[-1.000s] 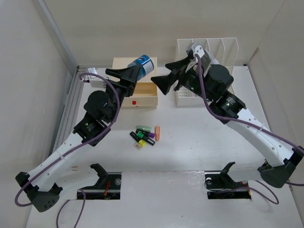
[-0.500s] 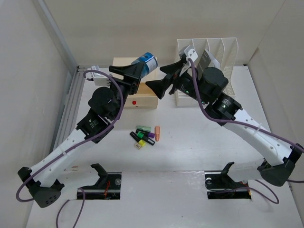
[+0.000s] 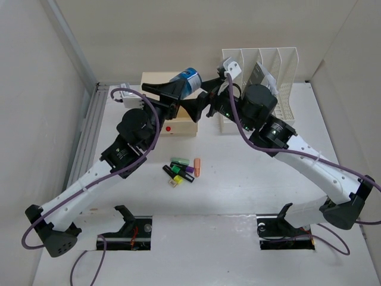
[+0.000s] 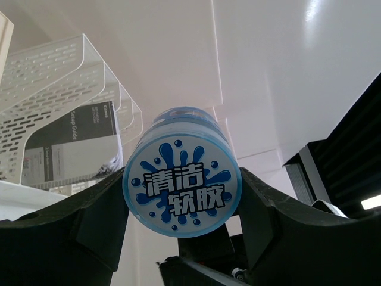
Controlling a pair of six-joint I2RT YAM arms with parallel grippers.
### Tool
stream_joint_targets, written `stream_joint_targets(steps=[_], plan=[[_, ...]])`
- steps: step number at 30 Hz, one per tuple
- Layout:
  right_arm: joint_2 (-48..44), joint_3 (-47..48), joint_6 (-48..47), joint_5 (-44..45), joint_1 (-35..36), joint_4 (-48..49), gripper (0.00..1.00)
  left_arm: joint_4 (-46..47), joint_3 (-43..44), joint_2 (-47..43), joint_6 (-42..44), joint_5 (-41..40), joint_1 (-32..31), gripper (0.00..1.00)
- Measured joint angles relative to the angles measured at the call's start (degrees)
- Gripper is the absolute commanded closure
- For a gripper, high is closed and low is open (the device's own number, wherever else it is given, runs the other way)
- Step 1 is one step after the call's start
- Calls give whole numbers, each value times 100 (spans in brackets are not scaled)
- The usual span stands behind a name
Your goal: Organize the desk
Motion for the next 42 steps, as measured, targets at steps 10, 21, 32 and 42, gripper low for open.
stream_joint_targets(steps=[10,21,32,42], plan=[[76,293,-11,299,0,-114,1,114,-229,-44,-243,-59,-131,100],[175,337,72,511,35,-149,6,186,-326,-92,-382,-52,-131,100],[177,337,68,509,68,-160,37,245,-369,-87,-485,-9,-129,100],[173,323,-13,509,68,-122,87,278,-369,-74,-503,0,-122,100]])
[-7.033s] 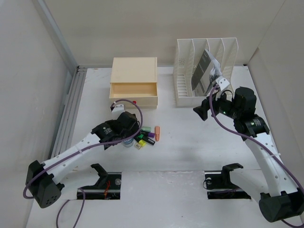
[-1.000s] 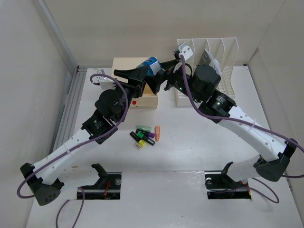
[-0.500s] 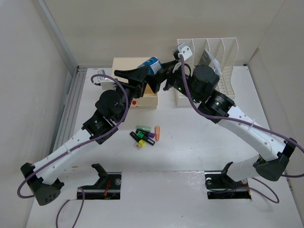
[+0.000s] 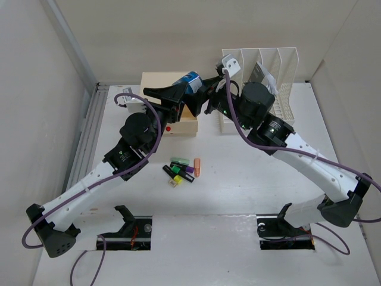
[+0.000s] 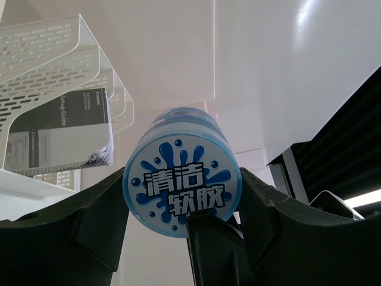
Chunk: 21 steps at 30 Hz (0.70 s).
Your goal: Organize the desk
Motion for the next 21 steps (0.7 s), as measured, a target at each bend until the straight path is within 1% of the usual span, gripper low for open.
stream_joint_targets(steps=[2,3,4,5,6,7,9,10,13,14,16,18,19,21], plan=[[-4,-9,-22,0,2,13,92,0,0,0,-20,7,0,100],[-11,-11,-33,0,2,15,97,0,0,0,-28,11,0,98],[-13,-13,-42,0,2,13,99,0,0,0,-33,15,0,95],[-15,-17,-52,0,0,17,99,2,0,0,-46,17,0,92],[-24,-31,-59,2,2,31,100,0,0,0,-50,24,0,84],[-39,-55,-66,2,2,46,100,-2,0,0,-50,35,0,79],[-83,-103,-76,4,0,59,100,0,0,4,-55,72,-2,73],[-101,-118,-79,4,0,59,100,0,0,4,-55,90,-7,67],[-153,-175,-98,9,0,76,100,-2,0,4,-59,136,-13,58],[-168,-197,-96,9,0,83,100,-4,0,4,-57,144,-15,51],[-186,-201,-103,11,0,83,100,-2,0,4,-61,160,-24,50],[-197,-201,-120,11,0,81,100,4,0,4,-68,166,-35,44],[-199,-203,-125,9,0,81,100,7,0,4,-70,168,-35,38],[-219,-236,-125,9,0,94,100,-4,0,2,-70,173,-35,32]])
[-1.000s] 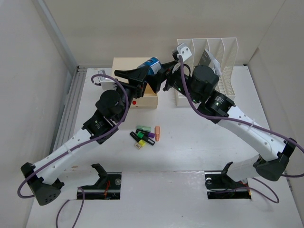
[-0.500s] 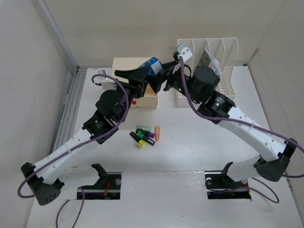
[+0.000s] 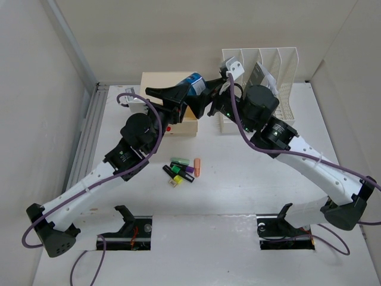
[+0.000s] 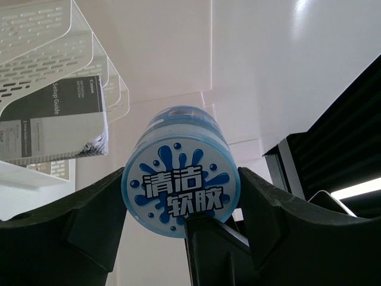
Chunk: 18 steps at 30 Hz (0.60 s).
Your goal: Organize the desk
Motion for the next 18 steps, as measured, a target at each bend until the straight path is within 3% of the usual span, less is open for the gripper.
stream_joint_targets(steps=[5,12,14,18], plan=[[-50,-59,-2,7,0,0,100,52,0,-4,-33,9,0,21],[-55,-63,-2,11,2,-2,100,63,0,-22,-42,11,-2,18],[-55,-63,-9,11,-7,-7,100,37,0,-44,-44,0,-2,12],[-55,-66,-11,-35,-94,-39,100,-225,4,-219,9,-118,-2,9]])
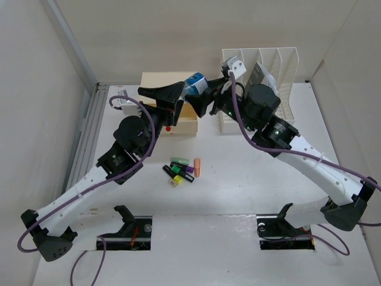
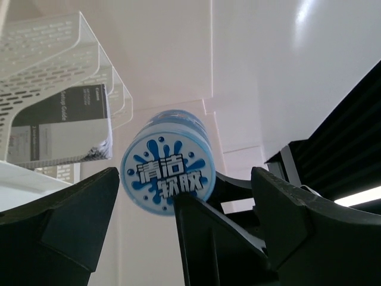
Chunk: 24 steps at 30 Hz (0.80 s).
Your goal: Organize the desk
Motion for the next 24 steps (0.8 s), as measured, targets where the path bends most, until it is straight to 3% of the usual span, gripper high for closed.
stream_joint_targets(steps=[13,18,24], plan=[[120,11,197,2,-431,-83,100,-2490,557,-1416,645,-841,334,4],[778,297,356,208,-404,-197,100,-3464,881,-1799,1285,-1300,341,4],[1668,763,455,1102,-120,-680,100,-4081,592,-2354,1757,-1672,341,4]])
